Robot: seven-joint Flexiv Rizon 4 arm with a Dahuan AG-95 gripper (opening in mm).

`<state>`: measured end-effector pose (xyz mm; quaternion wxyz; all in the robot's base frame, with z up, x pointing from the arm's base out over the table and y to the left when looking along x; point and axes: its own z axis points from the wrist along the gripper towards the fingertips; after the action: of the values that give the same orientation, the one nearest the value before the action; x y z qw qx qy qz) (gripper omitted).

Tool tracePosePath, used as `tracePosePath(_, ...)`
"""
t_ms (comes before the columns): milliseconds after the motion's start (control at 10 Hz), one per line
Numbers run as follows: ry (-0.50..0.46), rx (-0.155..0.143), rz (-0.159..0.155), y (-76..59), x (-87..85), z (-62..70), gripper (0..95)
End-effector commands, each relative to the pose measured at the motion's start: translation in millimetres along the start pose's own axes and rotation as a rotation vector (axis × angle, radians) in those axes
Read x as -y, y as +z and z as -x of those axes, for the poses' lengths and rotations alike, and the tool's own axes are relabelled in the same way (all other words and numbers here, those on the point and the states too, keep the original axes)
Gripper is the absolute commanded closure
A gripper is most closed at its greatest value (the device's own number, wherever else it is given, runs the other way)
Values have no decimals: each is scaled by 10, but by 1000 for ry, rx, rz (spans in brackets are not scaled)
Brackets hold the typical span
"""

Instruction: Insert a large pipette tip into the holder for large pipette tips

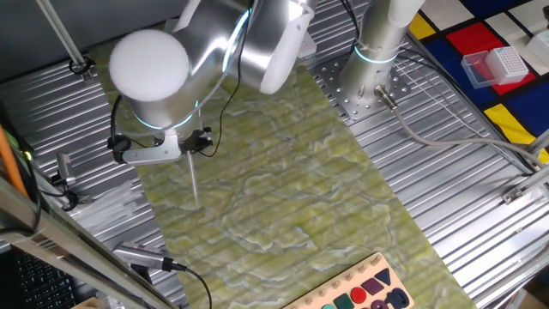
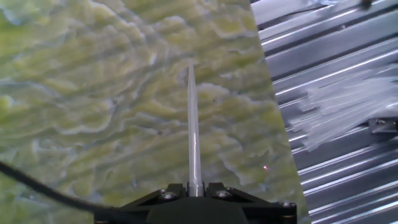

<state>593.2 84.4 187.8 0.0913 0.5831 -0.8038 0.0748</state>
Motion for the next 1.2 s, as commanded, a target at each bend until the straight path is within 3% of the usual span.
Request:
tracePosePath(100, 53, 6, -7, -2, -5, 7, 950)
tracePosePath(400, 104, -54, -32, -2, -5, 7, 950)
tracePosePath(700, 52, -52, -35, -2, -5, 7, 950)
tracePosePath(800, 22, -74, -41, -2, -5, 7, 950)
tracePosePath(1000, -9, -82, -33, -2, -5, 7, 950)
tracePosePath(1100, -20, -93, -26, 9, 19, -123, 950)
tracePosePath(1200, -43, -123, -18, 15, 76, -440, 950)
